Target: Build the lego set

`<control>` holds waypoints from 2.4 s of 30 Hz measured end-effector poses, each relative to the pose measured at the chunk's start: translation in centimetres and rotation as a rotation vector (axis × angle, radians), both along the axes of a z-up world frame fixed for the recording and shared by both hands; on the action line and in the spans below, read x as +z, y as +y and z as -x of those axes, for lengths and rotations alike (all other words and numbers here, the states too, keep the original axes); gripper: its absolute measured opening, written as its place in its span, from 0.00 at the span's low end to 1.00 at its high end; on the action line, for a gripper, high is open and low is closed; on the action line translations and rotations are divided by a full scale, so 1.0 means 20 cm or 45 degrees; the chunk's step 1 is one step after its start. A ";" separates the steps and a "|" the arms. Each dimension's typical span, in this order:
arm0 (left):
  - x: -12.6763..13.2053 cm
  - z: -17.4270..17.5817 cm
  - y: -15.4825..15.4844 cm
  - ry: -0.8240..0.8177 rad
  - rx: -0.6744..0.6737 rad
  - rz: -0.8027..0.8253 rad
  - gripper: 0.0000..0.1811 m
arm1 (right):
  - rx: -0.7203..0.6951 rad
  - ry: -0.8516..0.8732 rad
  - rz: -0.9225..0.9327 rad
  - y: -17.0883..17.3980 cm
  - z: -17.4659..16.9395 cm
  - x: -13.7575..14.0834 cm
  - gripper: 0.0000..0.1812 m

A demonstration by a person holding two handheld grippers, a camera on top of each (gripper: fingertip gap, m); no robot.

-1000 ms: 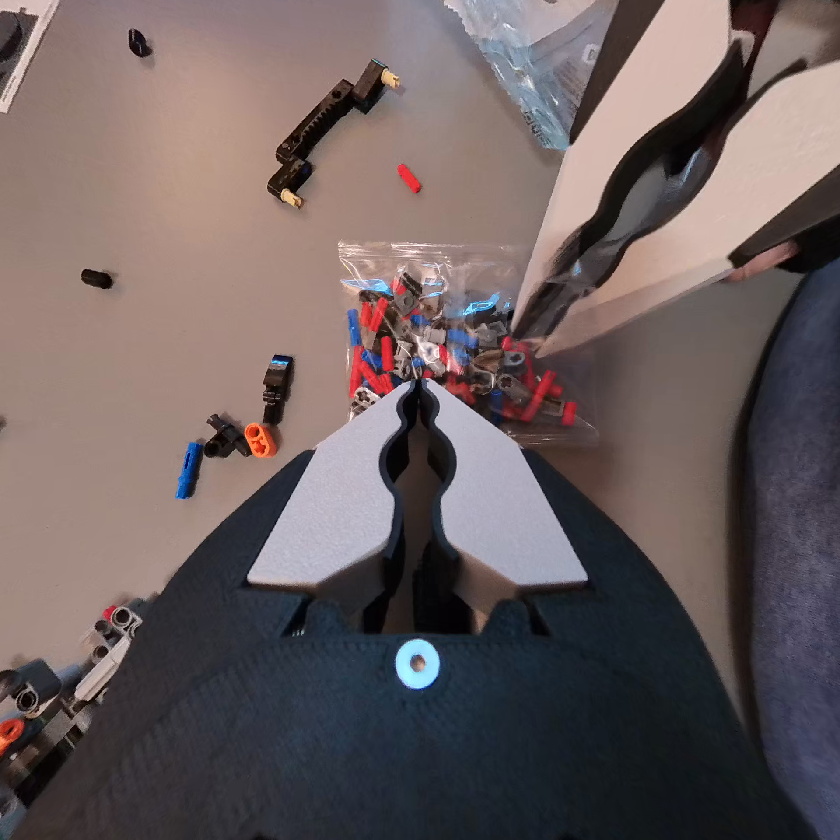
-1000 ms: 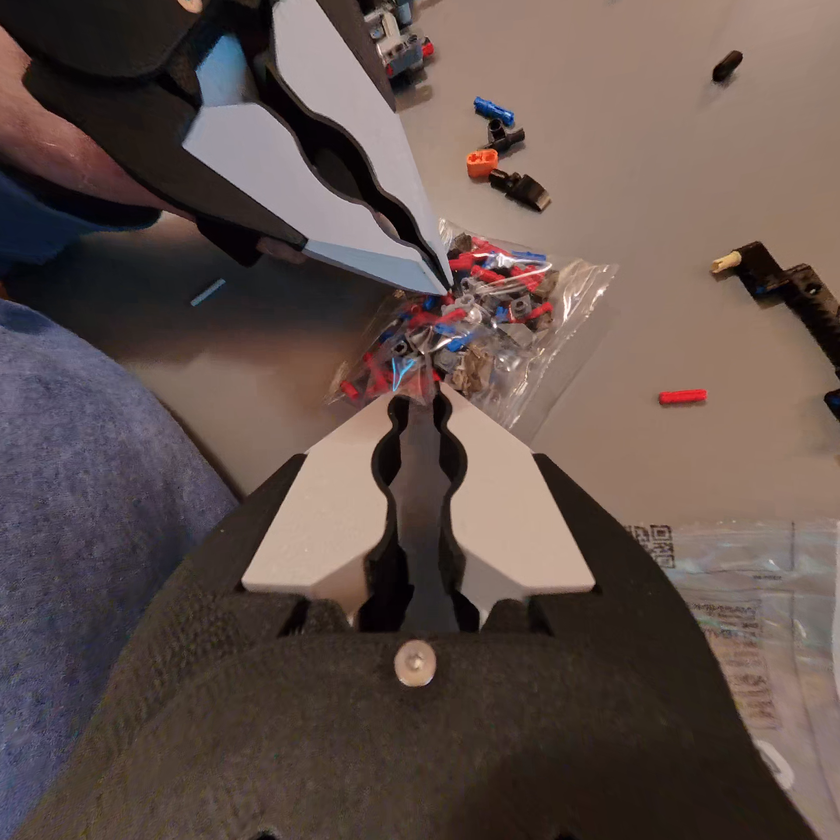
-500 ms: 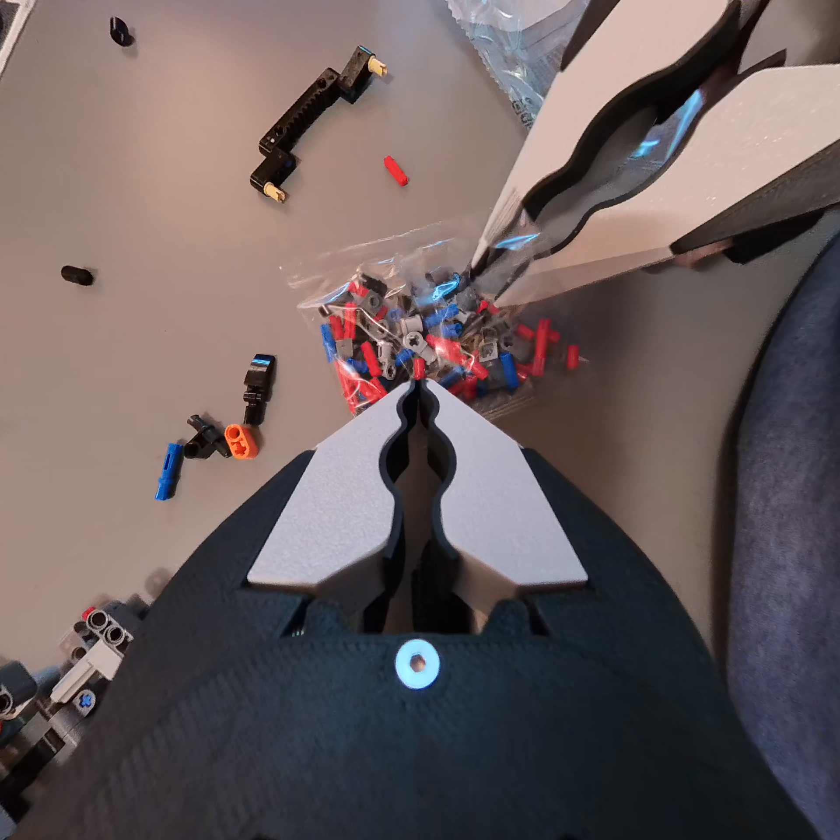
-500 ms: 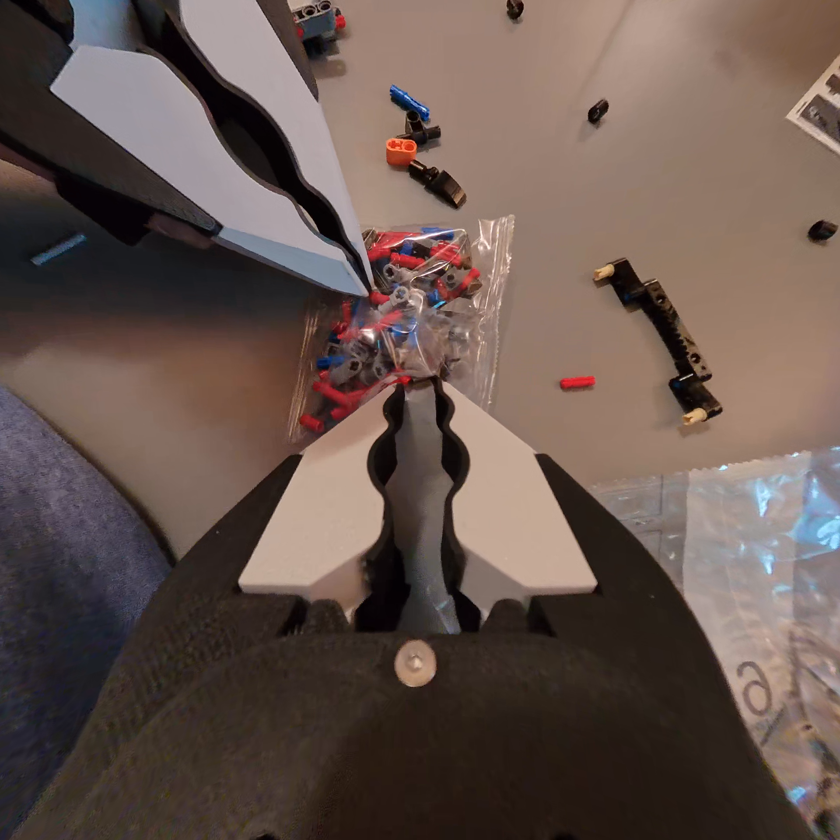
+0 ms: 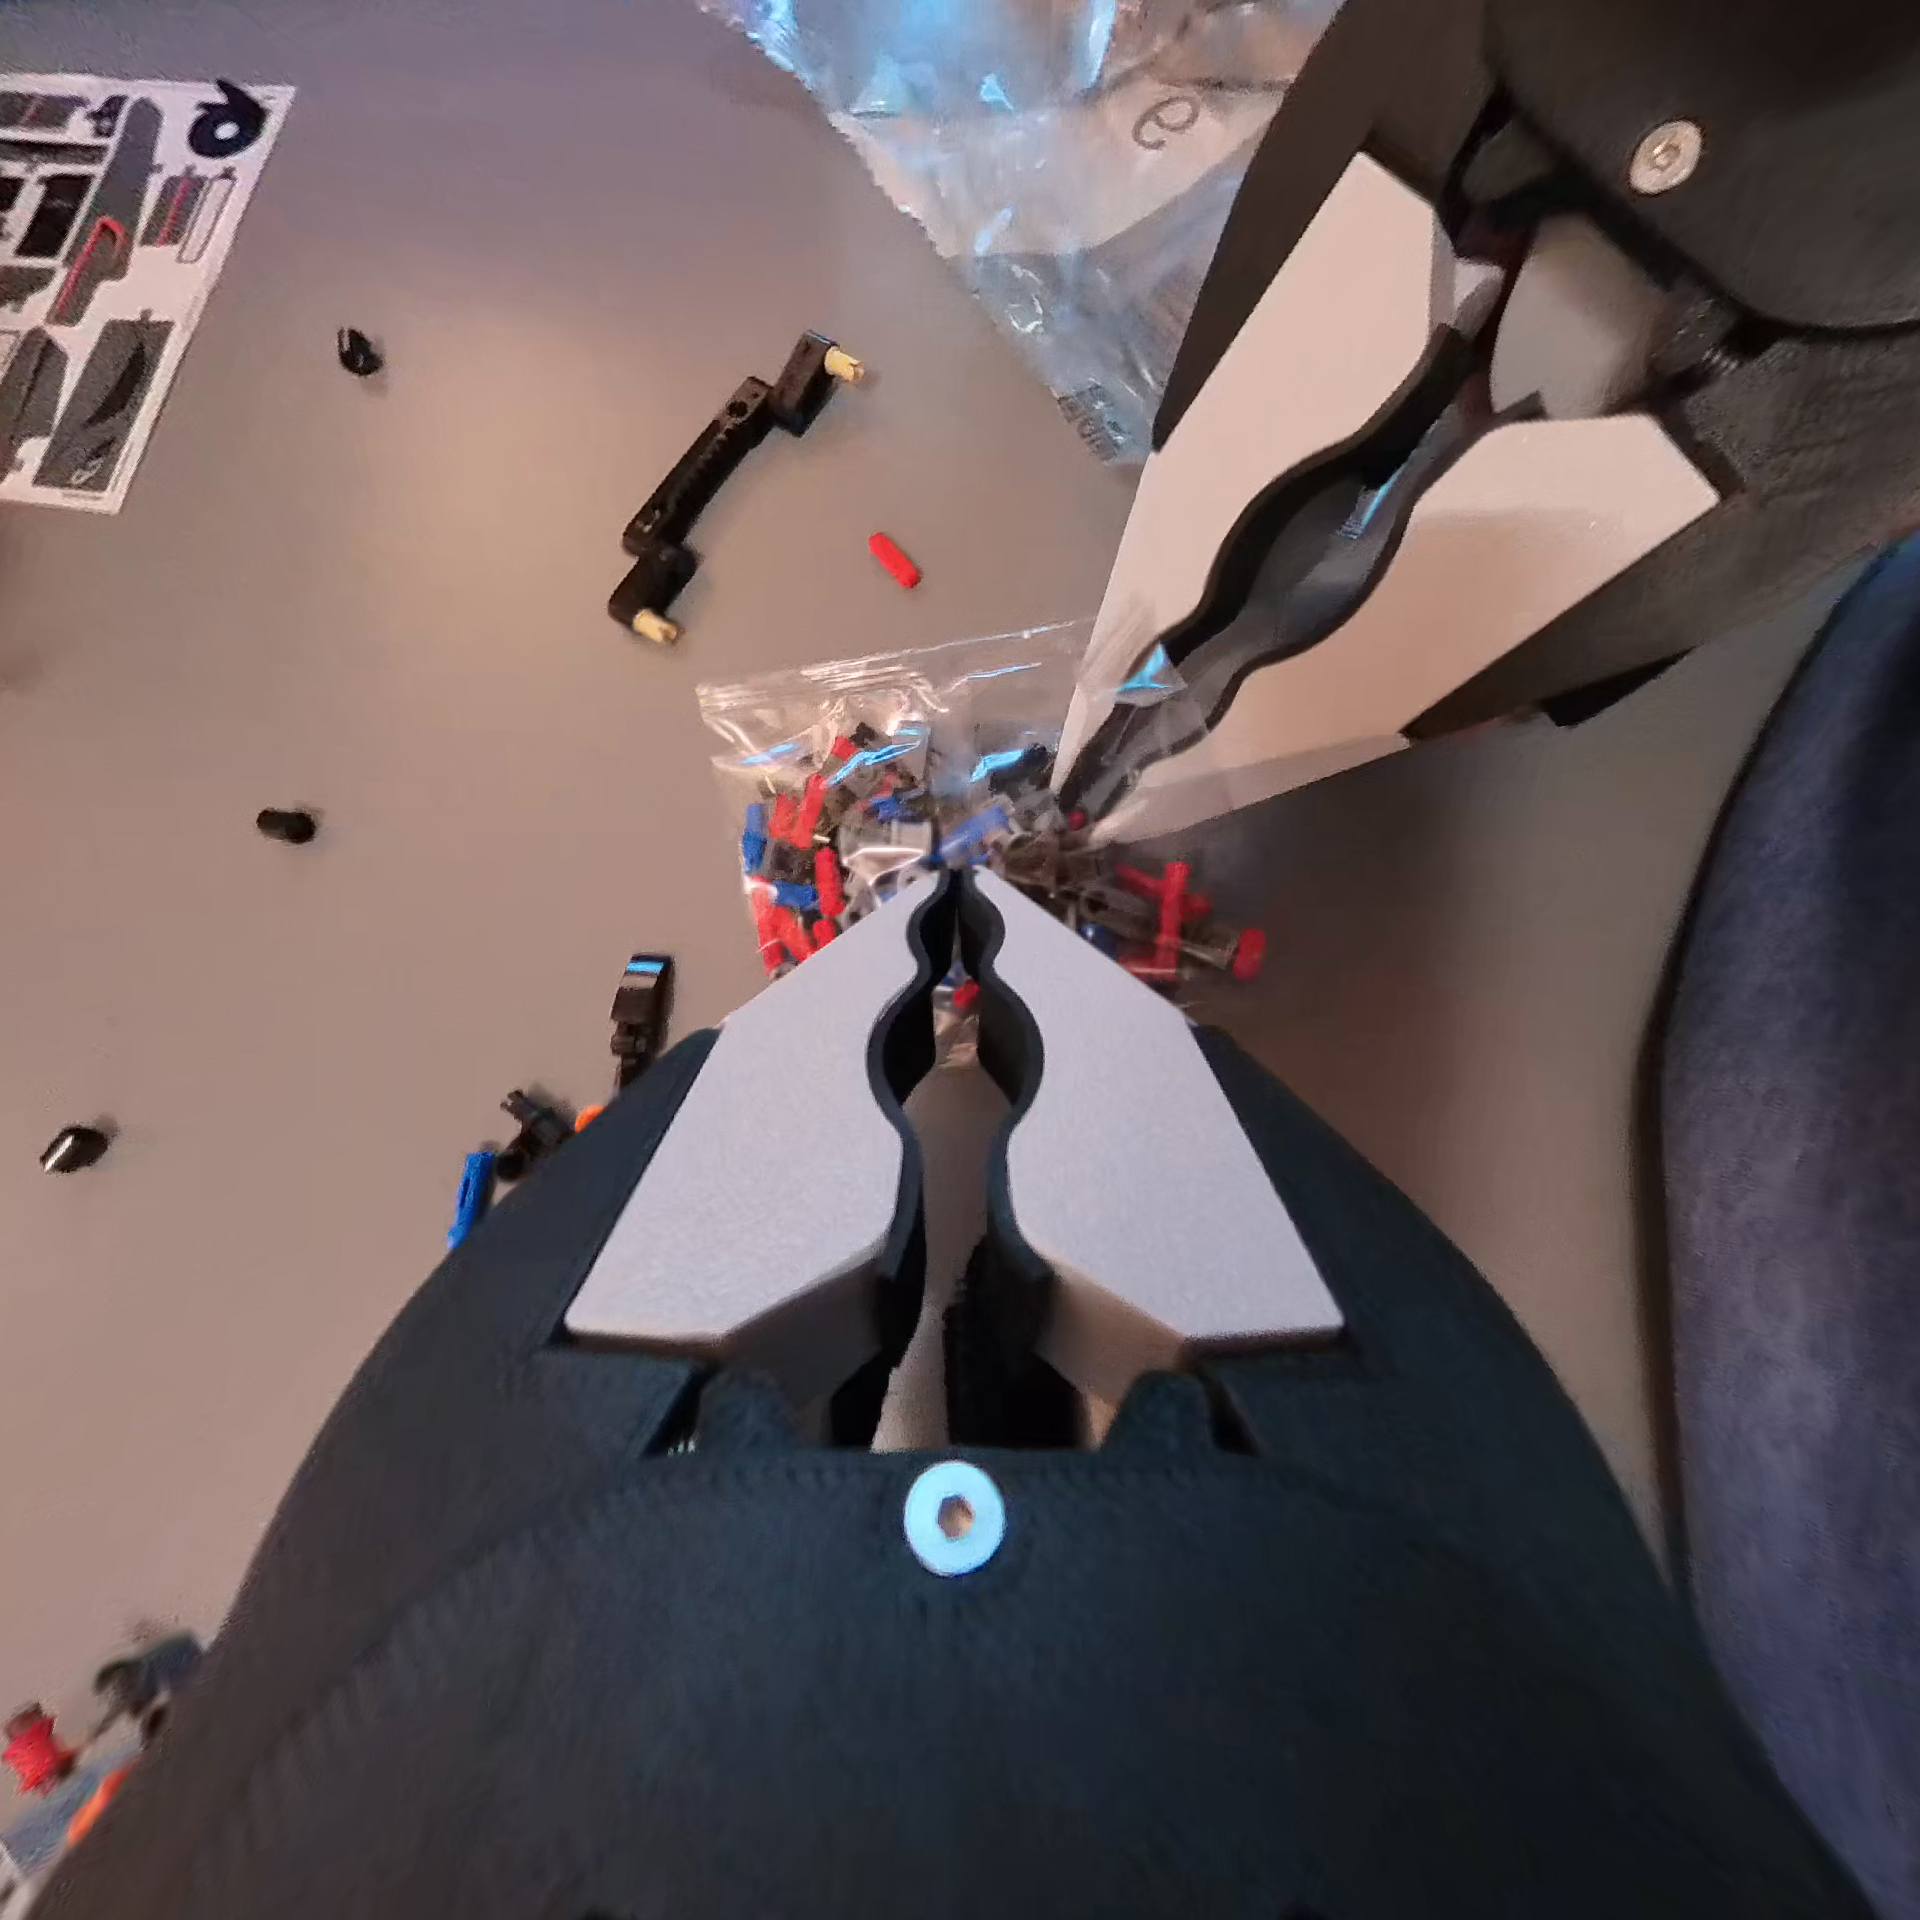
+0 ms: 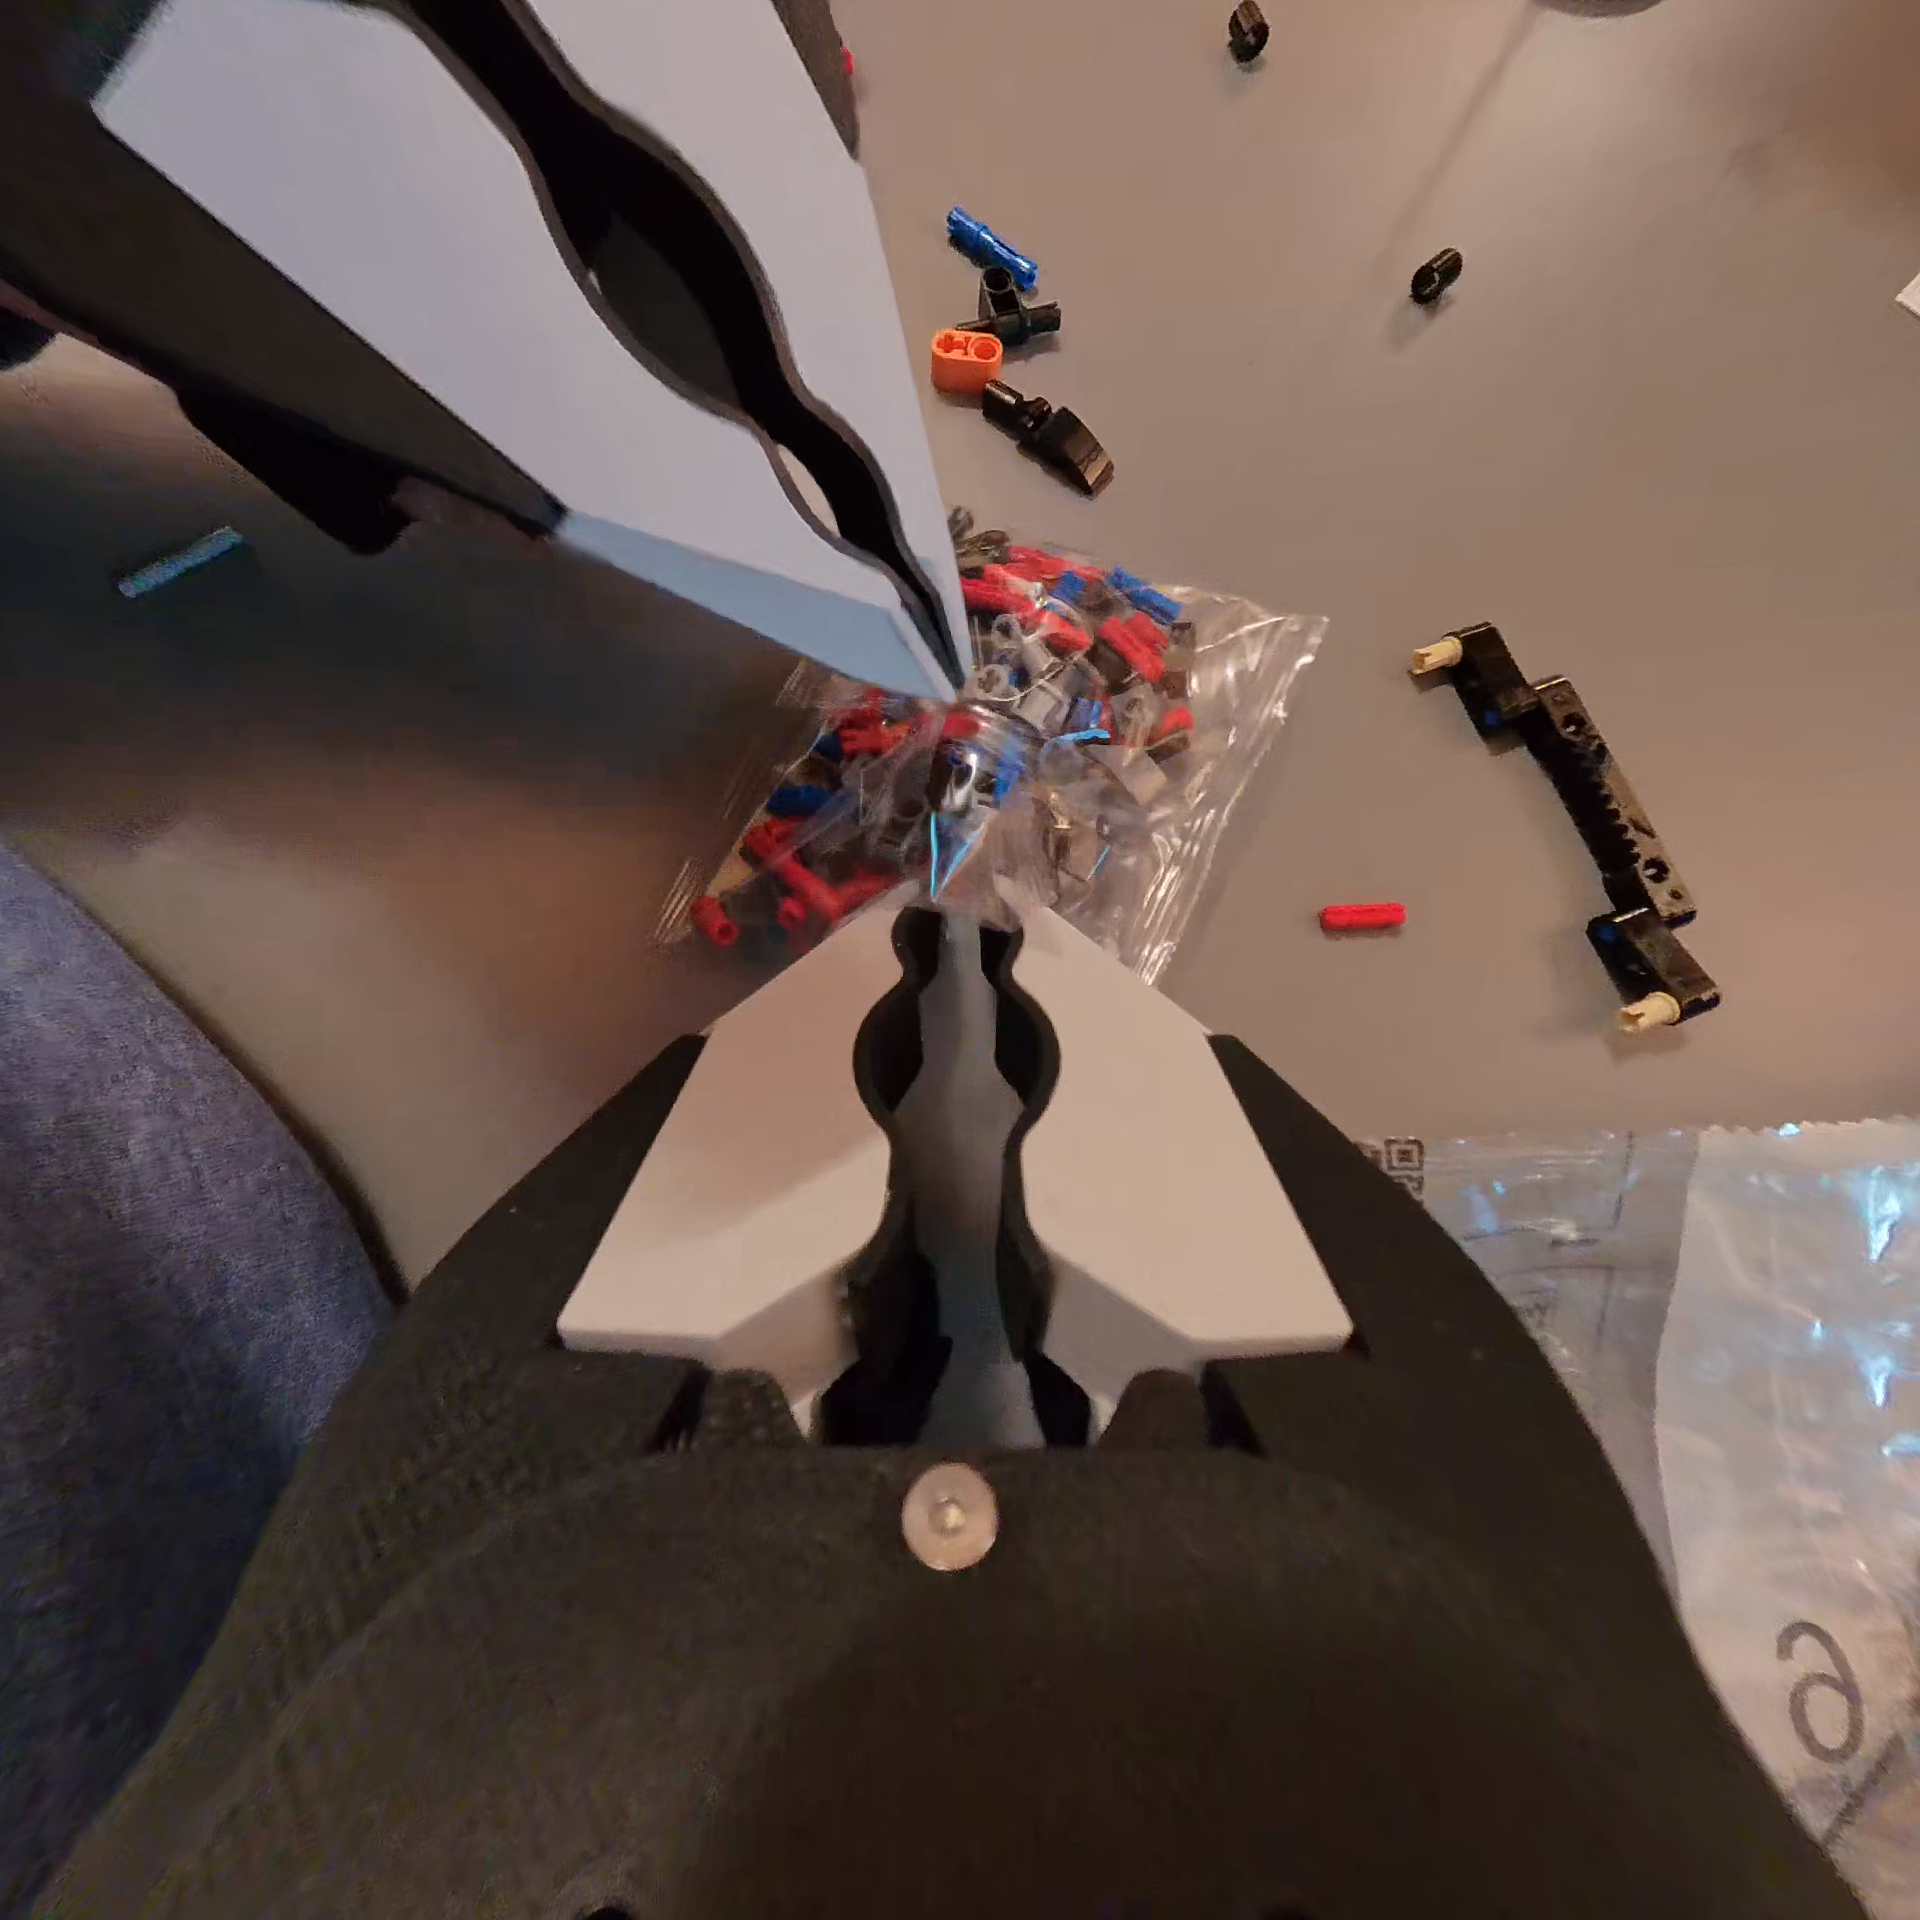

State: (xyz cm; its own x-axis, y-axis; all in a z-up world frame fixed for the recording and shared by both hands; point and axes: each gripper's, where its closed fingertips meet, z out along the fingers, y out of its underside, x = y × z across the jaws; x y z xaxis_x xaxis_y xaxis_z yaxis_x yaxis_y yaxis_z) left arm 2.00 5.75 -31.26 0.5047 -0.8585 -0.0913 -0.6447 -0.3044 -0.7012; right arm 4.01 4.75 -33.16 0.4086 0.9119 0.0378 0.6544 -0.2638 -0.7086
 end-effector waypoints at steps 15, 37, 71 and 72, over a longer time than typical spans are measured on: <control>-0.10 -0.05 0.00 0.086 -0.059 0.020 0.00 | -0.071 -0.025 -0.072 0.05 -0.07 0.01 0.09; -0.10 -0.06 0.00 0.065 -0.067 0.054 0.00 | -0.089 -0.015 -0.057 0.10 -0.07 0.01 0.07; -0.11 -0.05 0.01 0.070 -0.046 0.019 0.00 | 0.143 -0.067 0.130 0.02 -0.06 0.01 0.01; -0.11 -0.05 0.01 0.071 -0.046 0.018 0.00 | 0.168 -0.067 0.124 0.00 -0.06 0.01 0.01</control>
